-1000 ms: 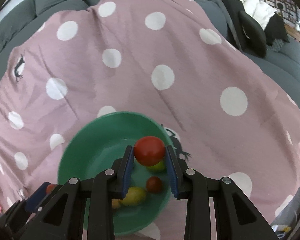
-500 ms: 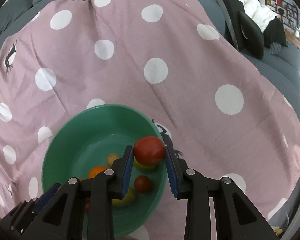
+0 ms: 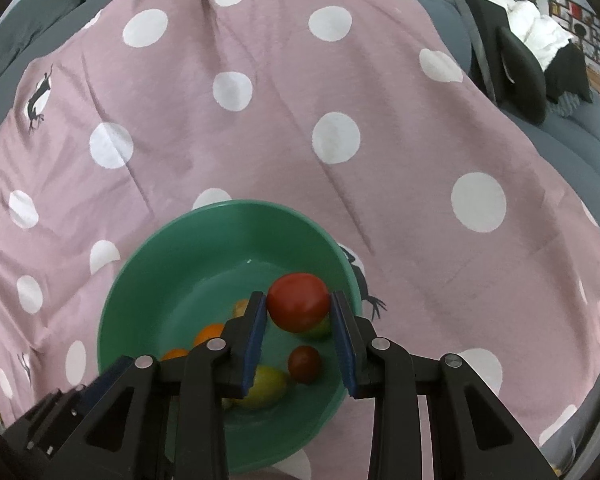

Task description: Organize fruits

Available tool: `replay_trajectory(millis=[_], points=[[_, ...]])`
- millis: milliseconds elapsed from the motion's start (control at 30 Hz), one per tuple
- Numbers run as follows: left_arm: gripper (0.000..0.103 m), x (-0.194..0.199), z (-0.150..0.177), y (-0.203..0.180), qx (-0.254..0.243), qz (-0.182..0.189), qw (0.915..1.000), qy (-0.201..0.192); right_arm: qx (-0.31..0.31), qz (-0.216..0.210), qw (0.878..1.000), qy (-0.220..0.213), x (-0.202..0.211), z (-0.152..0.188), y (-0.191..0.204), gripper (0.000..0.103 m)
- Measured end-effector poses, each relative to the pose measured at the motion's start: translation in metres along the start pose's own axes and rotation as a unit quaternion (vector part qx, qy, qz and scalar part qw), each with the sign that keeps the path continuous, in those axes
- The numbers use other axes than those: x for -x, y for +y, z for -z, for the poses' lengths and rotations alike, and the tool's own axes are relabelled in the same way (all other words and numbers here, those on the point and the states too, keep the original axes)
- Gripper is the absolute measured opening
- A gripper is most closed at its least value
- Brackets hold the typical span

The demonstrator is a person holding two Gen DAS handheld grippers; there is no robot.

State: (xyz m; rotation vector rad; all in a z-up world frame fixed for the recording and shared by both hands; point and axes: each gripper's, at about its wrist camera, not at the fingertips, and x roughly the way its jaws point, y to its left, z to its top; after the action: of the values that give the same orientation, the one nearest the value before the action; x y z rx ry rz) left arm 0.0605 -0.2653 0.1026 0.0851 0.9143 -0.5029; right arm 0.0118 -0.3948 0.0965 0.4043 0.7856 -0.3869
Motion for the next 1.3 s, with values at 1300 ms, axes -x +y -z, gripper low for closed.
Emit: replay_trajectory(millis=[1300], points=[[0.09,0.05,0.0,0.011,0.008,-0.013,0.9989,-0.045,0.008,0.007,0.998,-0.058,0.036,-0.004,0.002,0.051]])
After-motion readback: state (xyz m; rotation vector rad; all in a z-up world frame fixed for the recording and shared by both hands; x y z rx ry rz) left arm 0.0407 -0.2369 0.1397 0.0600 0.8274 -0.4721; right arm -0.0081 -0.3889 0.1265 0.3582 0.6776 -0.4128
